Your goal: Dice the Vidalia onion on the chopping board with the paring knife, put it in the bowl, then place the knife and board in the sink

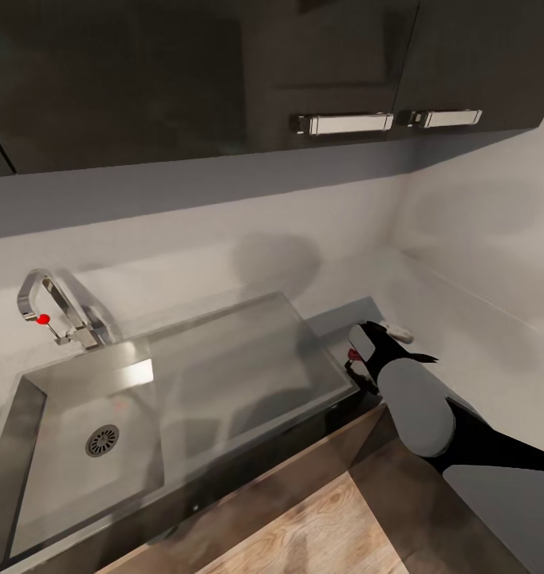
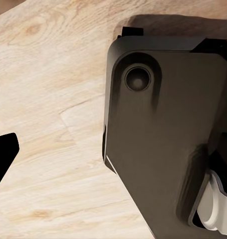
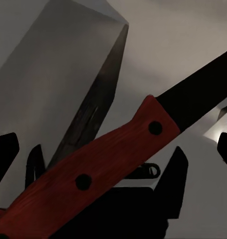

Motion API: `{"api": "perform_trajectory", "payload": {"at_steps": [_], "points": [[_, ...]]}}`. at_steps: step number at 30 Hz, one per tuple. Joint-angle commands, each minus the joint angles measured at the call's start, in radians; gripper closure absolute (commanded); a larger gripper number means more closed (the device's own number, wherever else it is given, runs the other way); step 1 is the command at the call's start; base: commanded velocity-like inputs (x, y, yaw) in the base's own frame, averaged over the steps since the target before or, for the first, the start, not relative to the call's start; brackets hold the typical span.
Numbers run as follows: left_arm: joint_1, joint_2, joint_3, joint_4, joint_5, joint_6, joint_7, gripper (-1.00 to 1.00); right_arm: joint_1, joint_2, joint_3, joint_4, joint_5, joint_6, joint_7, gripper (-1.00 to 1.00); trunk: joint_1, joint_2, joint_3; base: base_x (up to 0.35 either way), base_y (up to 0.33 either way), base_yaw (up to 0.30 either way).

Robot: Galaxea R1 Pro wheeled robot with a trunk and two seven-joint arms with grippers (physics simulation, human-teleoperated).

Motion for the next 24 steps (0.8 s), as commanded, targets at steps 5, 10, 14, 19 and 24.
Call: {"api": "perform_trajectory", "payload": {"at_steps": [5, 10, 14, 19, 24], "points": [[-0.001, 0.0, -0.008, 0.002, 0.008, -0.002, 0.0, -1.0, -0.001, 0.001, -0.005, 0.0, 0.008, 0.008, -0.001, -1.0, 0.001, -0.002, -0.002, 0.0, 0.0, 0.0], [-0.001, 0.0, -0.008, 0.002, 0.007, -0.002, 0.0, -1.0, 0.004, 0.001, -0.005, 0.002, 0.008, -0.004, -0.001, -1.0, 0.001, -0.002, -0.002, 0.0, 0.0, 0.0], [-0.001, 0.0, -0.008, 0.002, 0.007, -0.002, 0.0, -1.0, 0.01, 0.001, -0.005, 0.003, 0.008, -0.017, -0.001, -1.0, 0.001, -0.002, -0.002, 0.0, 0.0, 0.0], [-0.001, 0.0, -0.008, 0.002, 0.008, -0.002, 0.0, -1.0, 0.011, 0.001, -0.005, 0.019, 0.008, -0.021, -0.001, -1.0, 0.001, -0.002, -0.002, 0.0, 0.0, 0.0], [-0.001, 0.0, -0.008, 0.002, 0.007, -0.002, 0.0, -1.0, 0.012, 0.001, -0.004, 0.024, 0.008, -0.022, -0.001, -1.0, 0.001, -0.002, -0.002, 0.0, 0.0, 0.0]]}}
